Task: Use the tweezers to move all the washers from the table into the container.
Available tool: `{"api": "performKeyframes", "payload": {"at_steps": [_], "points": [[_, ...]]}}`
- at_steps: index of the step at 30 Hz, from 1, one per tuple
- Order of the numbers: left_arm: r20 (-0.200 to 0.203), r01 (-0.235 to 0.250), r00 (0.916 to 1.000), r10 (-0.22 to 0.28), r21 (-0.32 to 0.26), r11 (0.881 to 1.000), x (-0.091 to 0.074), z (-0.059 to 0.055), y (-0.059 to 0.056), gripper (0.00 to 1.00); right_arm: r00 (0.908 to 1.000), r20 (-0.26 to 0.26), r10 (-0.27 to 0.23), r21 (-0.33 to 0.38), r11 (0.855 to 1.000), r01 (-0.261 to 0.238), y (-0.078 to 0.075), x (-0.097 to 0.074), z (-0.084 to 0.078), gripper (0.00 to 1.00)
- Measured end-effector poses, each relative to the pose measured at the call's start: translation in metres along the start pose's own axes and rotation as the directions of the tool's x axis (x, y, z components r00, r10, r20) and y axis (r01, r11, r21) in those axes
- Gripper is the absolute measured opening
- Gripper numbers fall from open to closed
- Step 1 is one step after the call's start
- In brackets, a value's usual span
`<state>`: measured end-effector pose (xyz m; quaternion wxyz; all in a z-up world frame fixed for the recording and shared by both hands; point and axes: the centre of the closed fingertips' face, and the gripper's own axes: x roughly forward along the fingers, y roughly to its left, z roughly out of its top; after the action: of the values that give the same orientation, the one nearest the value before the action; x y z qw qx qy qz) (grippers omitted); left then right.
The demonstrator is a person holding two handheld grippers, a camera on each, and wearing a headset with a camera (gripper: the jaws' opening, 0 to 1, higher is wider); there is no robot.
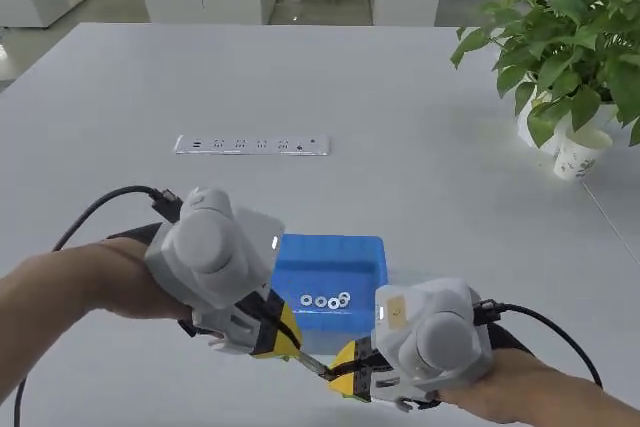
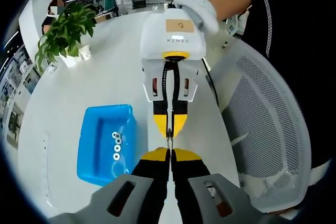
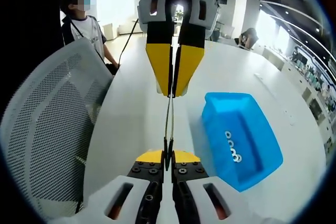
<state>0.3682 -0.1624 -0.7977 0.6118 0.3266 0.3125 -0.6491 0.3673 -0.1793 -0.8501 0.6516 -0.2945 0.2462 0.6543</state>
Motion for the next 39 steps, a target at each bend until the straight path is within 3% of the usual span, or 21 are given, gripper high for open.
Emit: {"api": "performKeyframes", "payload": {"at_steps": [7,10,12,14,24,39], "points": [[-0.013,0.002,0.9999,-0.002,-0.023,1.000,0.015,-0.019,-0.007,0.03,0.9998,-0.016,0.009,-0.023,1.000,-0.009,0.003,0.001,-0.003,0.05],[0.016,0.013,0.9998,-0.013,-0.047,0.999,0.024,-0.019,-0.011,0.03,0.9996,-0.027,0.012,-0.030,0.999,-0.013,0.004,0.006,-0.004,0.04],[0.003,0.014,0.9999,-0.014,-0.054,0.998,0.032,-0.026,-0.012,0.03,0.9971,-0.074,0.020,-0.080,0.996,-0.026,0.004,0.011,-0.012,0.04],[-0.019,0.020,0.9996,-0.021,-0.056,0.998,0.037,-0.033,-0.015,0.03,0.9968,-0.073,0.034,-0.065,0.997,-0.038,0.006,0.015,-0.013,0.04],[-0.035,-0.022,0.9992,0.019,-0.077,0.997,0.037,-0.050,-0.007,0.04,0.9941,-0.096,0.050,-0.052,0.997,-0.056,0.006,0.020,-0.018,0.04],[-0.075,-0.043,0.9964,0.039,-0.042,0.998,0.044,-0.064,-0.010,0.06,0.9918,-0.114,0.056,-0.057,0.996,-0.063,0.006,0.022,-0.021,0.05]]}}
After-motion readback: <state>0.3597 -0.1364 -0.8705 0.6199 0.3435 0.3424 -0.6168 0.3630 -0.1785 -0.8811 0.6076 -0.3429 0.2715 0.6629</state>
